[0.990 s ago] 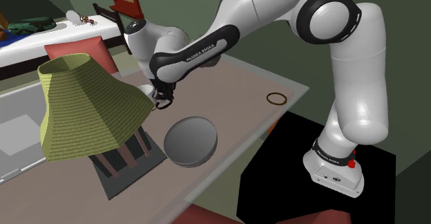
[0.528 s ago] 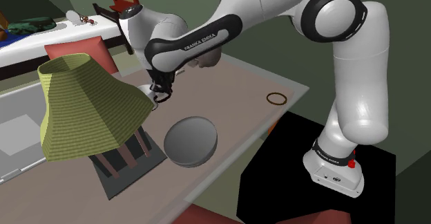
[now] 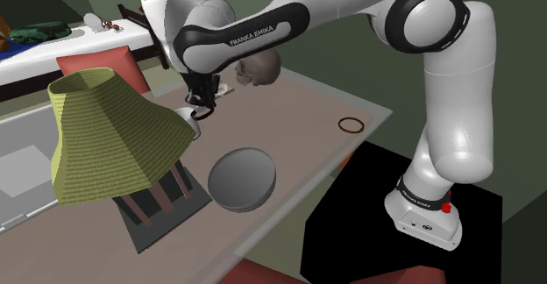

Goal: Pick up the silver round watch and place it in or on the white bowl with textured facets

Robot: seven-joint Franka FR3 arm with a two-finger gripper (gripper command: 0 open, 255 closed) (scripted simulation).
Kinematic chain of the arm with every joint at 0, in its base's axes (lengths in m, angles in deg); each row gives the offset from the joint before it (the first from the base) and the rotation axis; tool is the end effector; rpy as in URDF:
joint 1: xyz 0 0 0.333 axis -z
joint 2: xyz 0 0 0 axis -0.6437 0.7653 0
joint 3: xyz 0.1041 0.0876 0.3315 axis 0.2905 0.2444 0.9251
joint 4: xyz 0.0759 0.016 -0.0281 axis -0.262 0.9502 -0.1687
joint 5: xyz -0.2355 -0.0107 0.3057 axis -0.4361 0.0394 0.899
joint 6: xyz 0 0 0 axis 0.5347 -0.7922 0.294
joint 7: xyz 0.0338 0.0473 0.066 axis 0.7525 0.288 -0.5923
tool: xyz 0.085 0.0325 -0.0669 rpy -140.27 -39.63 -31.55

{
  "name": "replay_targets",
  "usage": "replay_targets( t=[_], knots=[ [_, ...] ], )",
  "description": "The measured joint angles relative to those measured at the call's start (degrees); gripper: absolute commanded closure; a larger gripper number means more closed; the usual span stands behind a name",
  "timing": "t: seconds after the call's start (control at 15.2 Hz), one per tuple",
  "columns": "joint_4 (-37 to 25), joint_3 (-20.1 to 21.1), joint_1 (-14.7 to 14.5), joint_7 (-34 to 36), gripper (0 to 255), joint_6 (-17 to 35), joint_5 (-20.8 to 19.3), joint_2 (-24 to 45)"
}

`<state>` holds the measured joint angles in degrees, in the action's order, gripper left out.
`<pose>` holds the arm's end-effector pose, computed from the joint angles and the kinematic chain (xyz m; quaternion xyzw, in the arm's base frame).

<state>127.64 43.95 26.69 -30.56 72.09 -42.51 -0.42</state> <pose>0.6180 0.2896 0.5139 0.9887 0.0592 0.0674 0.1201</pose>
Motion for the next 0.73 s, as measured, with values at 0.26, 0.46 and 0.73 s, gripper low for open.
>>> replay_targets(
  t=[0.26,0.46,0.73],
  knots=[
    [-2.6,0.1,-0.2,-0.8,255,-2.7,0.3,-0.2],
    [-0.1,0.6,-0.2,-0.3,255,-3.0,1.0,-2.9],
    [9.3,1.9,-0.6,2.3,255,-1.4,2.9,-10.4]
  ],
)
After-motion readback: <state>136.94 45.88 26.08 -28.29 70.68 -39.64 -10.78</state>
